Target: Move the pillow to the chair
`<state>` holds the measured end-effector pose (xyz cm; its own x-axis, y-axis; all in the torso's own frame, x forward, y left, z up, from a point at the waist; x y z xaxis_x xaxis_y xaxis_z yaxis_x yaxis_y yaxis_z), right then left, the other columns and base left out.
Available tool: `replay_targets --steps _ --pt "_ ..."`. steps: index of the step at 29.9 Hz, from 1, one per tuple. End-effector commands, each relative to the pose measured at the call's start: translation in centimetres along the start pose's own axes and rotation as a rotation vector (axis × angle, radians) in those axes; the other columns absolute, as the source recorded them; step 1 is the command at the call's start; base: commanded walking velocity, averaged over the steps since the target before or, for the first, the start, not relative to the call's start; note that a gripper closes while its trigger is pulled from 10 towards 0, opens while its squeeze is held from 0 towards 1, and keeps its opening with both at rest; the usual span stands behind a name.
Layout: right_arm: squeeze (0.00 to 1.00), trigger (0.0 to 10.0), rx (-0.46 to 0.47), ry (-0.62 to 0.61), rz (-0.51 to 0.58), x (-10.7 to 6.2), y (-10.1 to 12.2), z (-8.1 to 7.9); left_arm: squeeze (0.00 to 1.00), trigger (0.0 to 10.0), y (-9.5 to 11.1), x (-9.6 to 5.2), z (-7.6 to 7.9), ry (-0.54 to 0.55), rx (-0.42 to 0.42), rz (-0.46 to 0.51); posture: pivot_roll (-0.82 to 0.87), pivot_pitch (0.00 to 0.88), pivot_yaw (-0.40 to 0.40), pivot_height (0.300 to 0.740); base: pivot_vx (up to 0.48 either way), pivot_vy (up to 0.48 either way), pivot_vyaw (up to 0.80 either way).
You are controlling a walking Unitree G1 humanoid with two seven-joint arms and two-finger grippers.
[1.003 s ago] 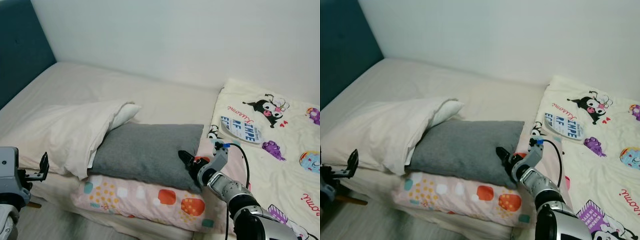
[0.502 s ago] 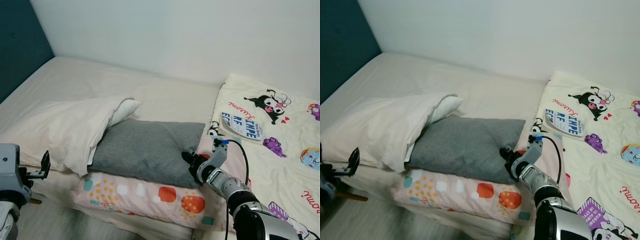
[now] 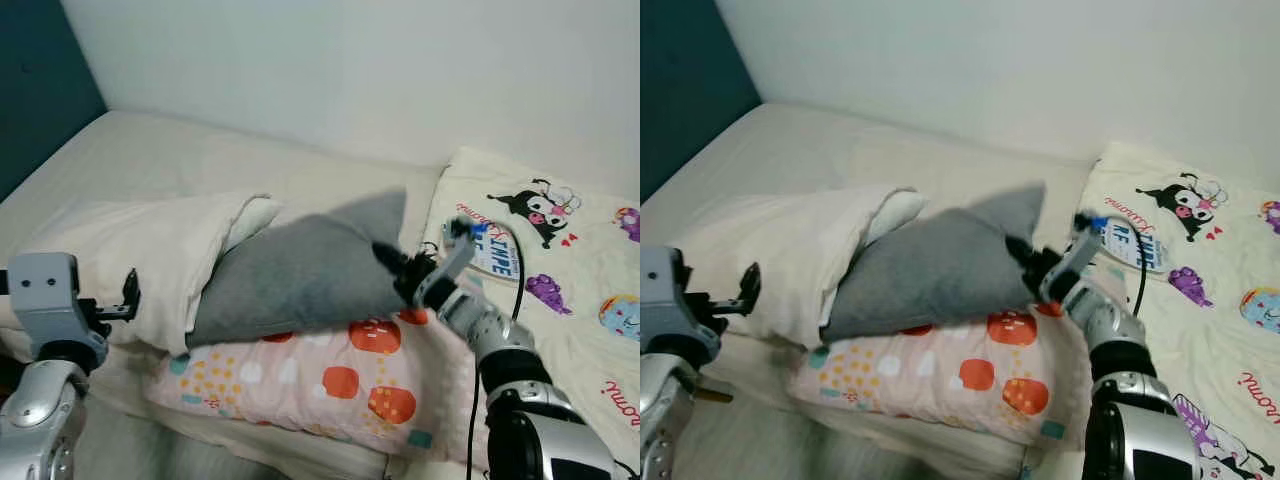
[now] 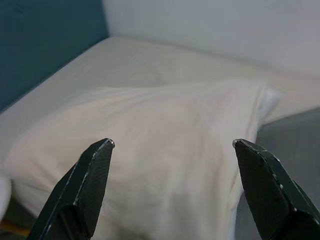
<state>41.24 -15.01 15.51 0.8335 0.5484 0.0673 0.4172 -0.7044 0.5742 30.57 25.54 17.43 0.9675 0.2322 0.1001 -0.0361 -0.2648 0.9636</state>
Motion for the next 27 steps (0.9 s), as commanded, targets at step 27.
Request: replay_targets --steps 27 --pt "0.00 0.0 -0.164 0.739 0.068 0.1 1.7 -20.5 0.00 10.0 0.7 2.2 2.8 0.020 -0.016 0.070 0.08 0.000 -0.051 0.740 0.000 0.000 0.53"
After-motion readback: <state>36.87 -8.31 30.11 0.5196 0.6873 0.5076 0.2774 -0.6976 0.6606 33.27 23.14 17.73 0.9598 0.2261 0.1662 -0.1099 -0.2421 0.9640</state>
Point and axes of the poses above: a point about 5 cm out from each wrist's last joint towards the gripper, its own x axis pointing out of the wrist towards the gripper, its own y axis along the axis of the wrist's last joint, z = x × y, the point moved 6 cm from there along x, pointing out of the wrist towards the gripper, and after that the axes turned 15 degrees about x, right-handed, at the moved point
